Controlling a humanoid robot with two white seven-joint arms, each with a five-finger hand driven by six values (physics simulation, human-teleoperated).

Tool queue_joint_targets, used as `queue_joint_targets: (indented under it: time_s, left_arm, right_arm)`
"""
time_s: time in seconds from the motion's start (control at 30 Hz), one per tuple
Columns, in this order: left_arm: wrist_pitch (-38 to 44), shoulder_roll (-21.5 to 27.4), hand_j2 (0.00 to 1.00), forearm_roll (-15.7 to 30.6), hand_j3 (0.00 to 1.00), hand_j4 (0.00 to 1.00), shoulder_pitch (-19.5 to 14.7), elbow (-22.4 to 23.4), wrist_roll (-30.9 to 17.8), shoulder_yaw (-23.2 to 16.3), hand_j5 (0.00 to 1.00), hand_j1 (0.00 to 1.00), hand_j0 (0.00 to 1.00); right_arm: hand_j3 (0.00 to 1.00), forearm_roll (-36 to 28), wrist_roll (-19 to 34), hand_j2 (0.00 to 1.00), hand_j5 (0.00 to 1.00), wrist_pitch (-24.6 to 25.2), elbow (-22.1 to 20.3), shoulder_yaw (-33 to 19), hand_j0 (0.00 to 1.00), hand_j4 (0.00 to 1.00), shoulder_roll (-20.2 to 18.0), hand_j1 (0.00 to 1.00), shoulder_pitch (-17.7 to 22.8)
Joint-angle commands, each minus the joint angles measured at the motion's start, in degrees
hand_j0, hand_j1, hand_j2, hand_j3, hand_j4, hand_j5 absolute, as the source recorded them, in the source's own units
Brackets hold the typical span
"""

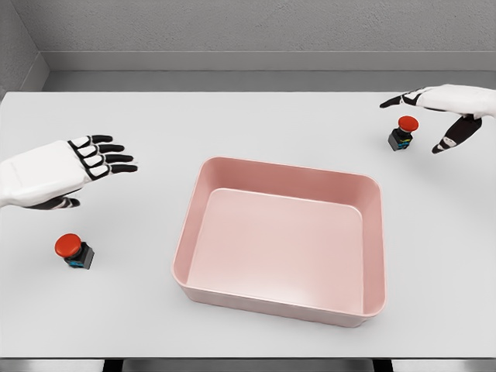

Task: Put the industrial switch in the basket with both arms

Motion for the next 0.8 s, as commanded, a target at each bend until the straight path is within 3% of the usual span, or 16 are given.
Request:
queue_joint_targets:
  time_s: [0.0,0.2,0.3,0.37,0.43,0.5,0.57,0.7,0.77]
  left_arm:
    - [0.0,0.6,1.00,0.1,1.00,1.00,0.0,0.0,0.0,0.1,1.00,1.00,1.00]
    - [0.0,1.9,1.00,-0.8,1.00,1.00,0.5,0.4,-0.1,1.1,1.00,1.00,1.00]
    - [0.0,2.0,1.00,-0.8,1.00,1.00,2.9,0.8,-0.1,1.4,1.00,1.00,1.00]
    - [0.0,3.4,1.00,-1.0,1.00,1.00,5.8,2.5,-0.1,3.9,1.00,1.00,1.00]
    - [0.0,3.7,1.00,-3.4,1.00,1.00,6.6,4.7,-0.1,6.0,1.00,1.00,1.00]
    - [0.0,3.7,1.00,-3.5,1.00,1.00,6.7,6.4,-0.1,6.1,1.00,1.00,1.00]
    - [0.0,3.7,1.00,-3.5,1.00,1.00,6.7,6.9,-0.1,6.5,1.00,1.00,1.00]
    - [0.0,3.7,1.00,-3.5,1.00,1.00,11.7,7.4,-0.1,6.5,1.00,1.00,1.00]
    - [0.0,3.8,1.00,-3.4,1.00,1.00,12.5,7.4,-0.1,6.5,1.00,1.00,1.00]
  right_arm:
    - [1.00,-0.6,-0.3,1.00,1.00,0.1,0.1,-0.1,1.00,1.00,0.1,1.00,0.0]
    - [1.00,0.0,0.0,1.00,1.00,0.5,1.0,-0.5,1.00,1.00,0.3,1.00,-0.2]
    - [1.00,-0.1,-3.8,1.00,1.00,0.8,1.4,-0.2,1.00,1.00,0.2,1.00,0.0]
    - [1.00,-0.1,-4.1,1.00,1.00,0.8,5.6,0.3,1.00,1.00,0.4,1.00,0.0]
    - [1.00,-0.1,-4.1,1.00,1.00,1.1,6.9,0.8,1.00,1.00,0.6,1.00,-0.1]
    - [1.00,-0.1,-4.1,1.00,1.00,1.3,9.9,1.1,1.00,1.00,2.6,1.00,-0.2]
    - [1.00,0.0,-4.0,1.00,1.00,2.9,10.2,1.2,1.00,1.00,3.8,1.00,-0.4]
    - [1.00,3.3,-3.9,1.00,1.00,8.0,10.4,1.3,1.00,1.00,6.8,1.00,-1.1]
    - [1.00,3.3,-3.8,1.00,1.00,8.9,10.4,1.7,1.00,1.00,8.0,1.00,-1.1]
